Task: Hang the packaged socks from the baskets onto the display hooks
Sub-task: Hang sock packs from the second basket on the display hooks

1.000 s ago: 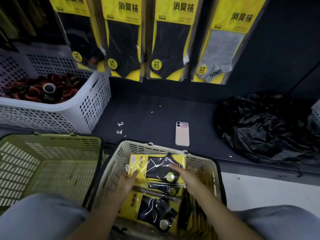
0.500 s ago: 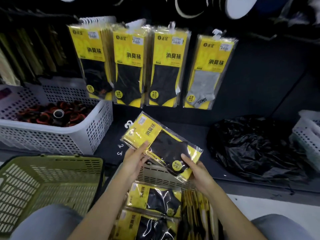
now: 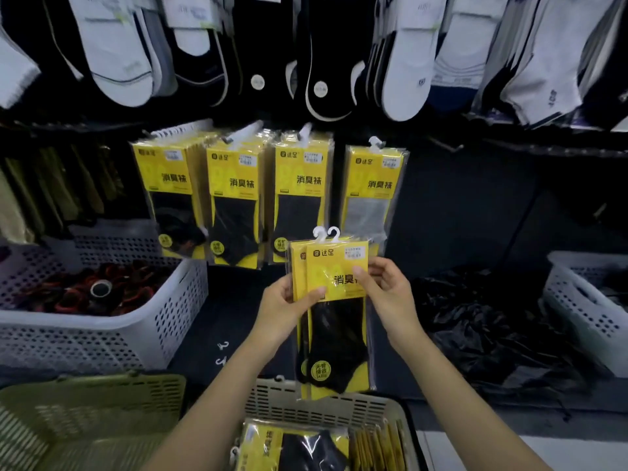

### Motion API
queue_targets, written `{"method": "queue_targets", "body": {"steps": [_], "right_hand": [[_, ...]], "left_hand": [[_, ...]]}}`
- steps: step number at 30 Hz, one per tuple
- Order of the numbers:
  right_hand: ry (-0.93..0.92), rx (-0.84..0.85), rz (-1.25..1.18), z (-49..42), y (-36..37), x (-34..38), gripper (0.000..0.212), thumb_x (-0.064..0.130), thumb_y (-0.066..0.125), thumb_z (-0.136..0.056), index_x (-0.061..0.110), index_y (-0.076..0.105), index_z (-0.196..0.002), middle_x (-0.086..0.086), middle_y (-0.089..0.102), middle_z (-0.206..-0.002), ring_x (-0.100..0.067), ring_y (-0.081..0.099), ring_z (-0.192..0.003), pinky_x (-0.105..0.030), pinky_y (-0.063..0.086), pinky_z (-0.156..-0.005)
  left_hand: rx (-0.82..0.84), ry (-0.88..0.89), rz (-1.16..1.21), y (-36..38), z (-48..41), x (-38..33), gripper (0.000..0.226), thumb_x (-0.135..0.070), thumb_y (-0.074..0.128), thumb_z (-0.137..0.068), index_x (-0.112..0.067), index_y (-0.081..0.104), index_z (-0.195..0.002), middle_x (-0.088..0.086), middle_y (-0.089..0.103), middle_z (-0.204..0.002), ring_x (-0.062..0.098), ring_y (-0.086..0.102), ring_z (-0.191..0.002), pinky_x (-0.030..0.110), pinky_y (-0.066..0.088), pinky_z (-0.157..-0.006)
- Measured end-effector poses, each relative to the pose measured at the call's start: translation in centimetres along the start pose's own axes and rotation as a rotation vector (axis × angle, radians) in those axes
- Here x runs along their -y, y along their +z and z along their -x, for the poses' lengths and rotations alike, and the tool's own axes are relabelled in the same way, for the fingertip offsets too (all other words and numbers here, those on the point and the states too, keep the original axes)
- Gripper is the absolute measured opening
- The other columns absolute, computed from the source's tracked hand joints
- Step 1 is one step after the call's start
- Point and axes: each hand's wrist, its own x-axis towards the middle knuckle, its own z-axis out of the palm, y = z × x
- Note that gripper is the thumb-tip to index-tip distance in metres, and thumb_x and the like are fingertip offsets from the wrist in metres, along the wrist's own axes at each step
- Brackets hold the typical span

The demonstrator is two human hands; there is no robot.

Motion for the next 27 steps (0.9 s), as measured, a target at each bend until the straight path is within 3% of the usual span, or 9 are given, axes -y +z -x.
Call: {"method": "queue_targets", "body": {"steps": [4,7,10,15,17,19,22,24,27], "right_hand": [[-0.01,0.004,-0.101,-1.1,-0.1,1.7,0.016,0.019,0.068,-0.085,0.016,0.064,-0.1,0.0,0.073,-0.101,-0.01,0.069,-0.094,-0.021,0.056,-0.077],[-0.006,-0.003,-0.153,-1.8,-0.7,2.5,0.017,0.019,0.065,-0.088,0.017,0.064,-0.105,0.0,0.074,-0.102,-0.011,0.07,-0.092,-0.019,0.055,-0.072],[0.006,-0.064,-0.145,-2.9,-1.8,3.1,0.013,0.019,0.061,-0.091,0.02,0.064,-0.104,0.002,0.075,-0.099,-0.01,0.071,-0.088,-0.018,0.055,-0.068],[-0.005,-0.196,-0.126,-6.8,-4.2,5.3,0.01,0.02,0.057,-0.095,0.023,0.064,-0.101,0.003,0.075,-0.095,-0.009,0.071,-0.086,-0.017,0.055,-0.065],[-0.025,-0.222,-0.103,-8.7,-4.7,6.3,0.009,0.019,0.056,-0.095,0.024,0.064,-0.099,0.001,0.074,-0.097,-0.012,0.071,-0.088,-0.022,0.055,-0.071],[-0.046,-0.235,-0.081,-10.5,-4.7,7.0,0.009,0.018,0.056,-0.095,0.025,0.063,-0.095,-0.001,0.073,-0.098,-0.012,0.07,-0.089,-0.024,0.054,-0.073],[-0.086,-0.22,-0.05,-12.6,-4.2,7.5,0.01,0.015,0.057,-0.095,0.023,0.062,-0.094,-0.003,0.072,-0.096,-0.01,0.069,-0.082,-0.021,0.054,-0.07],[-0.098,-0.174,-0.043,-13.5,-3.6,7.4,0.009,0.015,0.058,-0.094,0.019,0.064,-0.099,-0.004,0.073,-0.096,-0.013,0.07,-0.084,-0.027,0.055,-0.075],[-0.09,-0.122,-0.059,-14.5,-2.6,6.6,0.011,0.014,0.058,-0.094,0.022,0.065,-0.097,-0.004,0.073,-0.099,-0.018,0.07,-0.091,-0.032,0.055,-0.081]], "left_hand": [[-0.02,0.011,0.01,0.7,-1.2,-1.7,0.025,-0.033,0.079,-0.071,-0.03,0.066,-0.092,-0.025,0.071,-0.085,-0.008,0.066,-0.081,0.003,0.046,-0.06],[0.005,0.051,0.009,0.9,-2.0,-3.0,0.023,-0.049,0.064,-0.074,-0.032,0.068,-0.088,-0.026,0.071,-0.081,-0.009,0.066,-0.079,0.001,0.044,-0.061],[0.011,0.122,-0.025,0.8,-2.9,-3.9,0.03,-0.049,0.051,-0.081,-0.028,0.072,-0.088,-0.026,0.069,-0.07,-0.014,0.063,-0.071,-0.001,0.041,-0.06],[-0.146,0.194,-0.075,-0.8,-6.0,-5.8,0.015,-0.038,0.052,-0.092,-0.029,0.062,-0.096,-0.022,0.064,-0.085,-0.019,0.059,-0.073,-0.003,0.041,-0.059],[-0.201,0.197,-0.098,-1.4,-7.1,-6.7,0.017,-0.04,0.051,-0.092,-0.029,0.063,-0.091,-0.023,0.061,-0.075,-0.011,0.06,-0.065,0.002,0.042,-0.056],[-0.252,0.202,-0.116,-1.8,-8.0,-7.5,0.032,-0.042,0.052,-0.091,-0.018,0.063,-0.074,-0.019,0.05,-0.048,-0.002,0.048,-0.047,0.01,0.036,-0.049],[-0.299,0.217,-0.119,-2.1,-9.1,-8.5,0.047,-0.042,0.054,-0.091,-0.024,0.04,-0.05,-0.012,0.031,-0.032,0.003,0.028,-0.035,0.012,0.025,-0.039],[-0.302,0.224,-0.13,-2.1,-9.7,-9.0,0.046,-0.042,0.054,-0.091,-0.029,0.033,-0.052,-0.011,0.029,-0.031,0.004,0.029,-0.032,0.012,0.026,-0.037],[-0.314,0.218,-0.151,-2.1,-10.7,-8.9,0.051,-0.047,0.054,-0.089,-0.021,0.027,-0.055,-0.011,0.025,-0.036,0.004,0.028,-0.034,0.016,0.026,-0.042]]}}
